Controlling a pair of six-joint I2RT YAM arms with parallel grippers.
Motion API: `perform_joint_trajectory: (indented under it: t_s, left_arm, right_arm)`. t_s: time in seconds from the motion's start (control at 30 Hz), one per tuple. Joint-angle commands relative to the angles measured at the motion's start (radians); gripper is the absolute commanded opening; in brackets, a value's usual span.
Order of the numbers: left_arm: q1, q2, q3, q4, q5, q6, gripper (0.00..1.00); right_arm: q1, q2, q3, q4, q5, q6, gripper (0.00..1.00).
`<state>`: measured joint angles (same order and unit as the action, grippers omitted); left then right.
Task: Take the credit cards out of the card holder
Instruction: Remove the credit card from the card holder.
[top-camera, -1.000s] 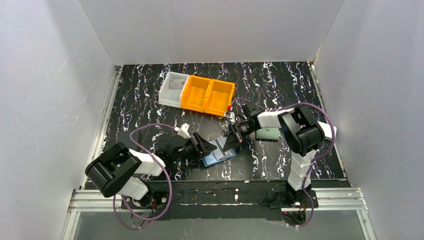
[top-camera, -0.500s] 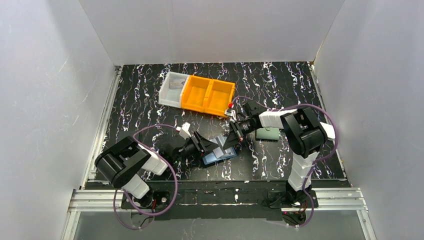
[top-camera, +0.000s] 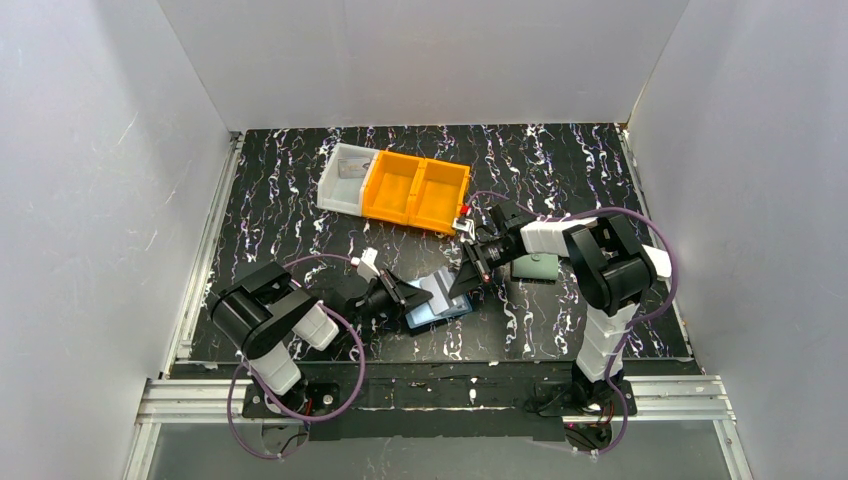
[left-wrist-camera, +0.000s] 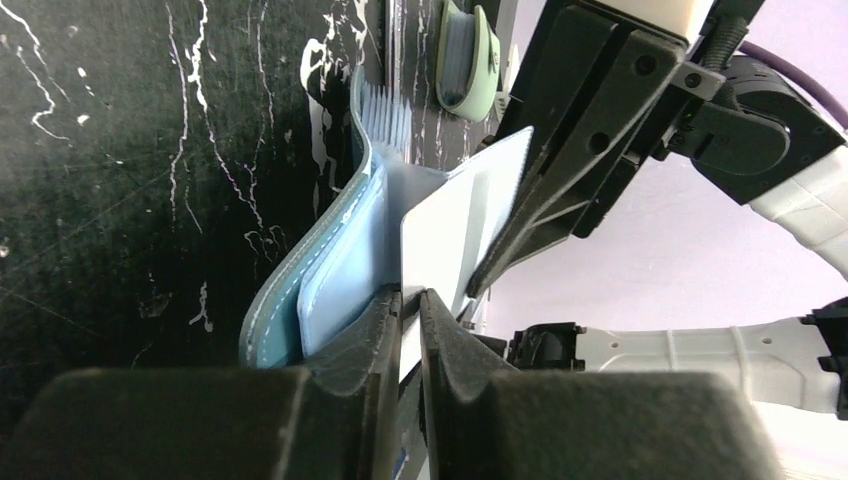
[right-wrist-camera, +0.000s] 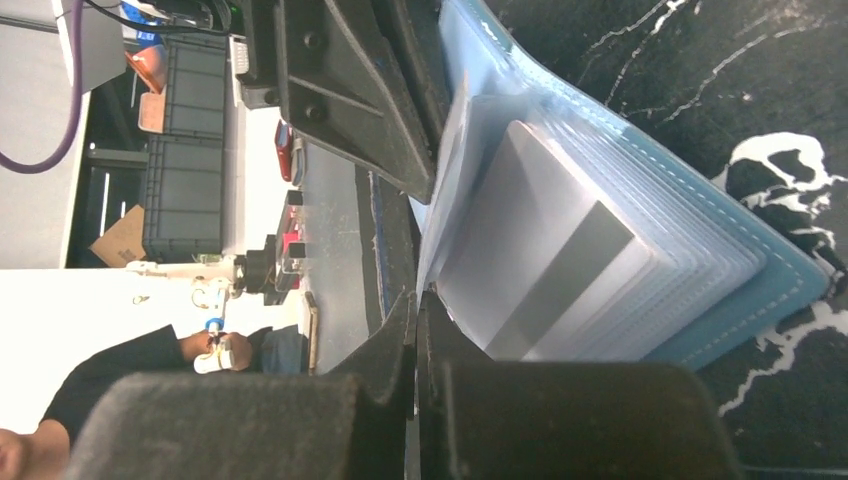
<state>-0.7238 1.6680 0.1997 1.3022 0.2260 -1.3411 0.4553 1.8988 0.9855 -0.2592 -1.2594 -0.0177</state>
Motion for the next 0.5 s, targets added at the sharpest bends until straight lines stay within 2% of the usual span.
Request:
perform_joint_trajectory:
  t_s: [0.0, 0.03, 0.13, 0.23, 0.33, 0.47]
  left_arm:
    - [0.003, -0.006, -0.001, 0.106, 0.02, 0.011, 0.03]
    - [0.004, -0.012, -0.003, 0.106, 0.021, 0.019, 0.0]
    - [0.009, -0.032, -0.013, 0.103, 0.024, 0.035, 0.0]
    - [0.015, -0.033, -0.024, 0.094, 0.03, 0.047, 0.0]
    - [0.022, -0.013, -0.033, 0.083, 0.042, 0.058, 0.0]
    - [0.032, 0.029, -0.04, 0.085, 0.066, 0.068, 0.0]
  right_arm:
    - [0.005, -0.013, 0.039, -0.06, -0.022, -0.062, 0.01]
    - [0.004, -0.01, 0.039, -0.063, -0.006, -0.064, 0.03]
    - [0.0, -0.003, 0.043, -0.074, 0.04, -0.075, 0.15]
    - [-0.005, 0.006, 0.058, -0.116, 0.082, -0.111, 0.22]
    - [-0.014, 0.019, 0.068, -0.148, 0.109, -0.135, 0.21]
    - [-0.025, 0.043, 0.078, -0.179, 0.141, -0.163, 0.14]
